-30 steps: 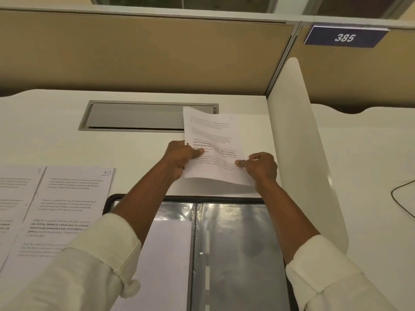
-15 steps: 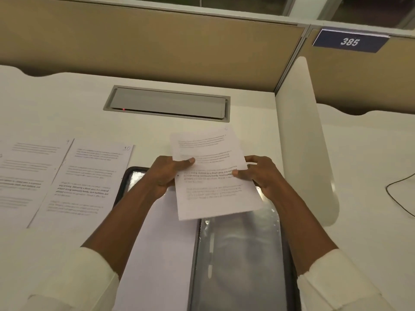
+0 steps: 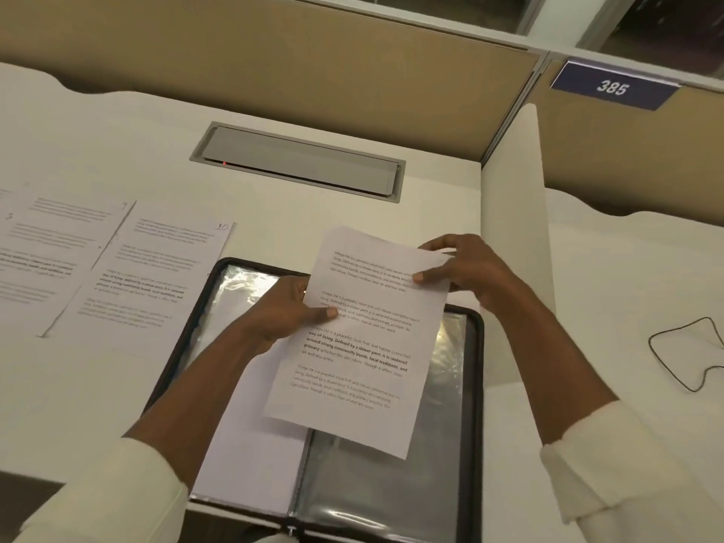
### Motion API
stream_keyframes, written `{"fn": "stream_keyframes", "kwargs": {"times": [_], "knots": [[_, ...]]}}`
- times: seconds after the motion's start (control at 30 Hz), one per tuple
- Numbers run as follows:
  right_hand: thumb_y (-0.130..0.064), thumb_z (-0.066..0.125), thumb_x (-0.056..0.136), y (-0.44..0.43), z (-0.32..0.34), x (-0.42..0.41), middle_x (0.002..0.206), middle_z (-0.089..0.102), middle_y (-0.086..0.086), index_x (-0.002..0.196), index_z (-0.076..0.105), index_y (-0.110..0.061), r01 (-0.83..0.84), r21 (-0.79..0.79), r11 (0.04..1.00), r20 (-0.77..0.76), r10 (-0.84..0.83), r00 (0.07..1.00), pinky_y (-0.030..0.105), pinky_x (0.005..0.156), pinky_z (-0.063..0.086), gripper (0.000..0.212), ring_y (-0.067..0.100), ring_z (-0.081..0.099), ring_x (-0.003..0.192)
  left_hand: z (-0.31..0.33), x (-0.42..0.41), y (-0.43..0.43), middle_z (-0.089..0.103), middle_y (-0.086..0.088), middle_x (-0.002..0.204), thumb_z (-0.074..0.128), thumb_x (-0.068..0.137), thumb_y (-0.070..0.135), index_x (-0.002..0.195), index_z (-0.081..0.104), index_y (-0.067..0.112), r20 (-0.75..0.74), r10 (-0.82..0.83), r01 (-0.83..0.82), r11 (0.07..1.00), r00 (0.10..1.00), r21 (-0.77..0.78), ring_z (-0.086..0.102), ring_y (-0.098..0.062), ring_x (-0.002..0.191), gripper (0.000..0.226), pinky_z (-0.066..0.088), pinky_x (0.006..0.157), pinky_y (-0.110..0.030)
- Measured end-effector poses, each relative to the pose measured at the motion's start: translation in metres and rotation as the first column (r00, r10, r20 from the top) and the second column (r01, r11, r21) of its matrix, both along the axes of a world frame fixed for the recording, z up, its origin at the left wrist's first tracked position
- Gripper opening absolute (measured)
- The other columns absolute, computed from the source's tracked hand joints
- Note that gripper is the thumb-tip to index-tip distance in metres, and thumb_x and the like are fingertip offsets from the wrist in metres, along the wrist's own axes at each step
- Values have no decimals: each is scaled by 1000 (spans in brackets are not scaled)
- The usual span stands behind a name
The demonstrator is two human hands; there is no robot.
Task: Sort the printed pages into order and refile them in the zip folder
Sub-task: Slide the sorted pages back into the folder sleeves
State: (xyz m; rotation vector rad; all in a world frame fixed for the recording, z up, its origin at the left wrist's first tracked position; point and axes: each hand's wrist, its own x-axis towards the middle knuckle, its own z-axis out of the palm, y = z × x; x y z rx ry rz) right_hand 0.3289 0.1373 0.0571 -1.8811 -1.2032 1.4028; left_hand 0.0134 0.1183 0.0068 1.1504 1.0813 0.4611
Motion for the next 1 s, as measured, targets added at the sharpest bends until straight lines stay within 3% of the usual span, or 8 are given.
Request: {"fn": "stream_keyframes", "kwargs": {"times": [0.17,0.3,0.4,0.5,0.63,0.77,0.87,1.0], "knots": [[-27,97,72,32,22,8,114,75,-2,117,74,-18,-525,-180,832,353,552,755,38,97,59,52,20,71,102,6,25,-11,79,0,117,83,90,12,126,73,16,-53,-30,30,1000,998,6,78,-23,105,38,64,88,-43],[-33,95,74,43,23,4,112,76,-7,119,75,-21,-666,-278,693,392,714,580,29,88,59,51,14,73,97,10,48,-19,80,1,115,82,91,12,124,74,16,-56,-40,40,999,998,14,78,-22,102,35,65,84,-39],[-36,96,72,49,16,4,99,74,-8,108,72,-20,-668,-304,679,429,724,541,23,70,55,46,16,72,89,12,63,-26,81,2,109,82,90,10,119,75,17,-28,31,-31,999,999,8,79,-21,97,31,65,75,-33],[-34,97,70,61,16,9,94,70,-9,102,69,-18,-658,-306,688,475,710,520,24,65,49,46,15,67,86,3,73,-32,82,-2,101,86,87,18,112,76,13,-84,242,-245,969,967,-23,80,-24,90,28,66,81,-45],[-33,99,66,87,26,24,101,74,2,107,74,-13,-660,-280,697,571,673,469,29,73,51,52,21,68,87,-23,84,-47,80,3,88,86,86,35,87,74,18,-363,501,-505,858,785,93,78,-22,82,21,65,82,-49],[-34,100,65,116,36,43,102,72,7,108,76,-8,-661,-254,706,668,623,408,30,73,47,55,27,64,87,-35,106,-87,74,6,94,75,92,38,100,62,28,-644,526,-384,849,555,362,70,-24,92,19,58,84,-41],[-31,100,66,135,39,59,99,75,7,106,77,-10,-651,-187,736,691,569,445,36,77,54,51,29,66,89,-43,128,-114,68,5,107,70,96,35,115,57,25,-690,514,-235,855,510,463,64,-22,106,25,51,83,-39],[-26,98,70,147,41,77,84,67,7,97,74,-8,-656,-80,751,723,496,480,34,71,45,41,31,60,85,-58,161,-135,56,-3,126,68,94,45,121,61,15,-728,489,45,815,481,577,50,-26,122,41,48,100,-43]]}}
